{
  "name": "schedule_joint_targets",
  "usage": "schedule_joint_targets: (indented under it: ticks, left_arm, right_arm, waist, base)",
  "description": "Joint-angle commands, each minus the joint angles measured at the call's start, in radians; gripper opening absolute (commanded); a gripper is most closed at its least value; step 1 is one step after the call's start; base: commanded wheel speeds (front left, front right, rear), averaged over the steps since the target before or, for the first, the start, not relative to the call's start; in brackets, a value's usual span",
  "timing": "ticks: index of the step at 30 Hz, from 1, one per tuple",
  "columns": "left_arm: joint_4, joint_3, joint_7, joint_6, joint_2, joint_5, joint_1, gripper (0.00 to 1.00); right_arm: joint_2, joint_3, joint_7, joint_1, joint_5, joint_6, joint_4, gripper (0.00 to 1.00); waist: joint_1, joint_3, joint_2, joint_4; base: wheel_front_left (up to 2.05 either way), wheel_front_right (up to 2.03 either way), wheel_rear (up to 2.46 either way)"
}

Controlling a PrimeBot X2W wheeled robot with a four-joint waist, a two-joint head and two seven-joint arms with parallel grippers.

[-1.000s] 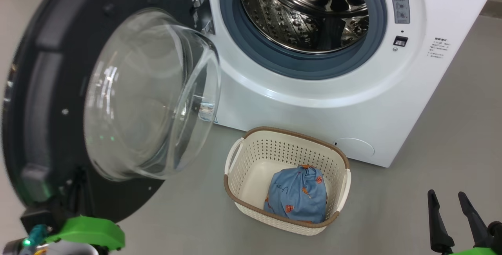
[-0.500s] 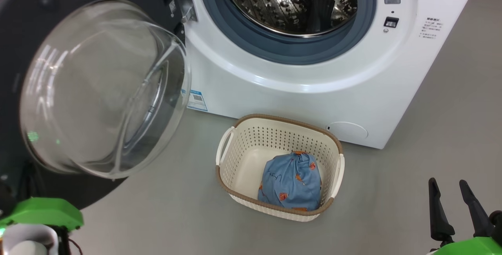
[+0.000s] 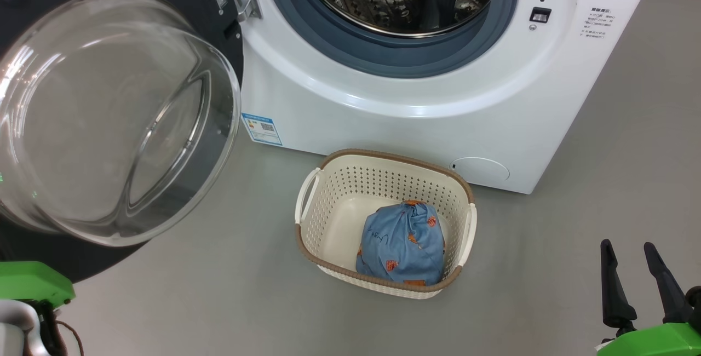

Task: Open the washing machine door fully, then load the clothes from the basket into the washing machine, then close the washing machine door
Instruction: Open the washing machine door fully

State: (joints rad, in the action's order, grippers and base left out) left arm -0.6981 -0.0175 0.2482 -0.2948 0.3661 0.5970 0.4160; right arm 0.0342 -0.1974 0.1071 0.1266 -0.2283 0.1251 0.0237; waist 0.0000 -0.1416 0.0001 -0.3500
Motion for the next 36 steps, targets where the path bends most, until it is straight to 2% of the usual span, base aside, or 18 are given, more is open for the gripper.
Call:
schedule_joint_targets:
  ticks: [1, 9, 19, 26, 34, 35, 36]
  left_arm:
    - [0.006, 0.049, 0.013, 0.000, 0.065, 0.001, 0.043, 0.00]
    - [0.042, 0.090, 0.013, 0.014, 0.038, -0.042, 0.037, 0.00]
    - [0.238, 0.133, 0.013, 0.017, -0.069, -0.116, -0.078, 0.00]
    - [0.384, 0.078, 0.013, 0.050, -0.125, -0.180, -0.172, 0.00]
    - [0.535, -0.052, 0.005, 0.091, -0.175, -0.232, -0.271, 0.00]
    - [0.549, -0.067, -0.001, 0.095, -0.184, -0.232, -0.281, 0.11]
    - [0.560, -0.080, -0.004, 0.100, -0.190, -0.233, -0.288, 0.38]
  right_arm:
    - [0.016, 0.023, 0.003, -0.033, 0.010, 0.006, -0.025, 1.00]
    - [0.016, 0.022, 0.002, -0.033, 0.013, 0.006, -0.019, 1.00]
    - [0.016, 0.034, -0.003, -0.010, 0.012, 0.006, -0.006, 1.00]
    - [0.016, 0.042, -0.005, 0.001, 0.012, 0.006, -0.004, 1.00]
    - [0.016, 0.042, -0.005, 0.019, 0.017, 0.006, -0.010, 1.00]
    - [0.016, 0.042, -0.005, 0.020, 0.018, 0.006, -0.010, 1.00]
    - [0.016, 0.041, -0.004, 0.021, 0.017, 0.006, -0.010, 1.00]
  waist:
    - [0.0000, 0.000, -0.0001, 0.000]
    - [0.0000, 0.010, -0.0001, -0.004]
    - [0.0000, 0.051, -0.0001, -0.030]
    - [0.0000, 0.081, -0.0001, -0.035]
    - [0.0000, 0.112, -0.0001, 0.005]
    - [0.0000, 0.116, -0.0001, 0.013]
    - [0.0000, 0.120, -0.0001, 0.021]
  base:
    - [0.00, 0.00, 0.00]
    - [0.00, 0.00, 0.00]
    - [0.00, 0.00, 0.00]
    - [0.00, 0.00, 0.00]
    - [0.00, 0.00, 0.00]
    - [0.00, 0.00, 0.00]
    - [0.00, 0.00, 0.00]
